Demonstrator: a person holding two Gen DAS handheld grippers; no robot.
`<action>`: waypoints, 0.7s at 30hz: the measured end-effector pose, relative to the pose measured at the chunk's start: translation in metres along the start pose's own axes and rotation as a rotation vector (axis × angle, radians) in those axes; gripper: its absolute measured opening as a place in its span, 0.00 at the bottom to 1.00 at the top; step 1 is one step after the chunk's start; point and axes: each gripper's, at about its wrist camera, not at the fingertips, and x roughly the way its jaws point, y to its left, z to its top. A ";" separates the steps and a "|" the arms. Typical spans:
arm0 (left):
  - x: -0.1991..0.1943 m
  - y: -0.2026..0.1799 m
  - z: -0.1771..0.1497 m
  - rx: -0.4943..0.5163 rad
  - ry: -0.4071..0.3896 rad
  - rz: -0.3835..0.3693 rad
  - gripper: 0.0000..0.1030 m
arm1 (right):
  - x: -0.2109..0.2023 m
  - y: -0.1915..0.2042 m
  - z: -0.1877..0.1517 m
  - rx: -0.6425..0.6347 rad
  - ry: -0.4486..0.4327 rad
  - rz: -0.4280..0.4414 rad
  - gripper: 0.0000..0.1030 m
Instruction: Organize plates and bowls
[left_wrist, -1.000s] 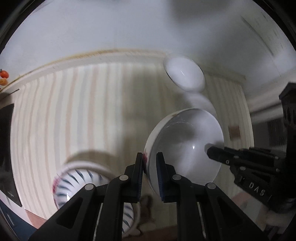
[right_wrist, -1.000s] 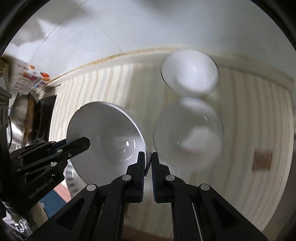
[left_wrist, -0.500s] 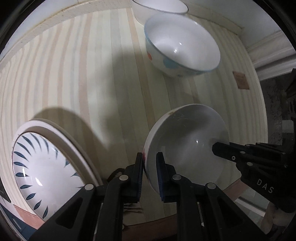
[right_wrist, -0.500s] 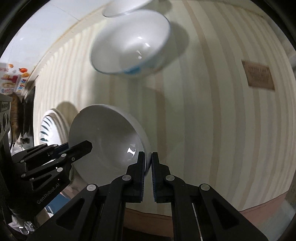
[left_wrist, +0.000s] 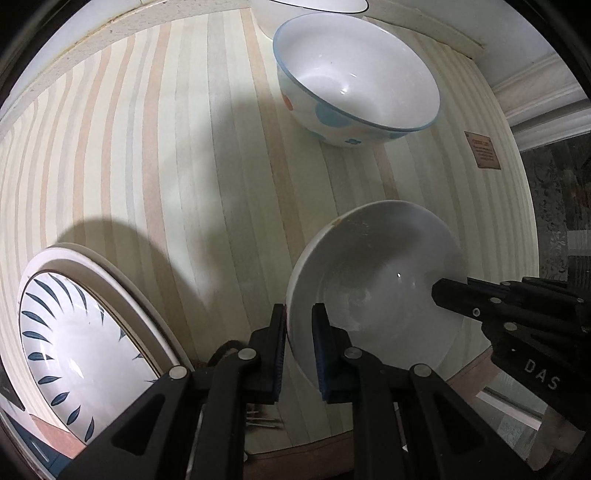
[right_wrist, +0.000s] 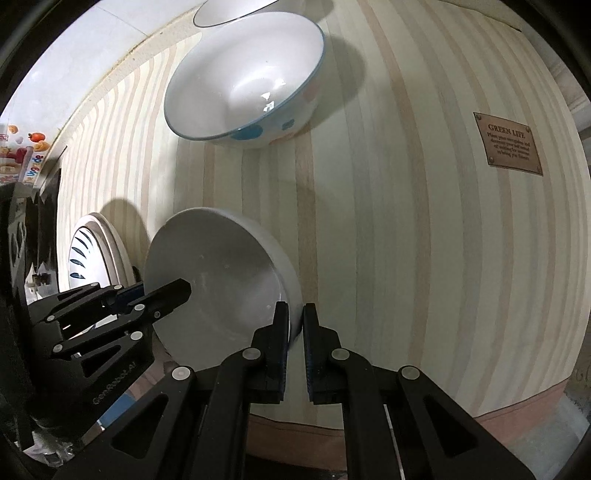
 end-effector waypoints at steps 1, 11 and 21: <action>-0.001 0.001 0.000 -0.003 0.011 -0.002 0.12 | 0.001 0.000 0.000 -0.001 0.004 0.001 0.10; -0.095 0.025 0.025 -0.035 -0.164 0.000 0.29 | -0.057 -0.019 0.013 0.058 -0.090 0.098 0.25; -0.063 0.032 0.121 -0.088 -0.138 -0.035 0.31 | -0.072 -0.039 0.084 0.144 -0.222 0.122 0.50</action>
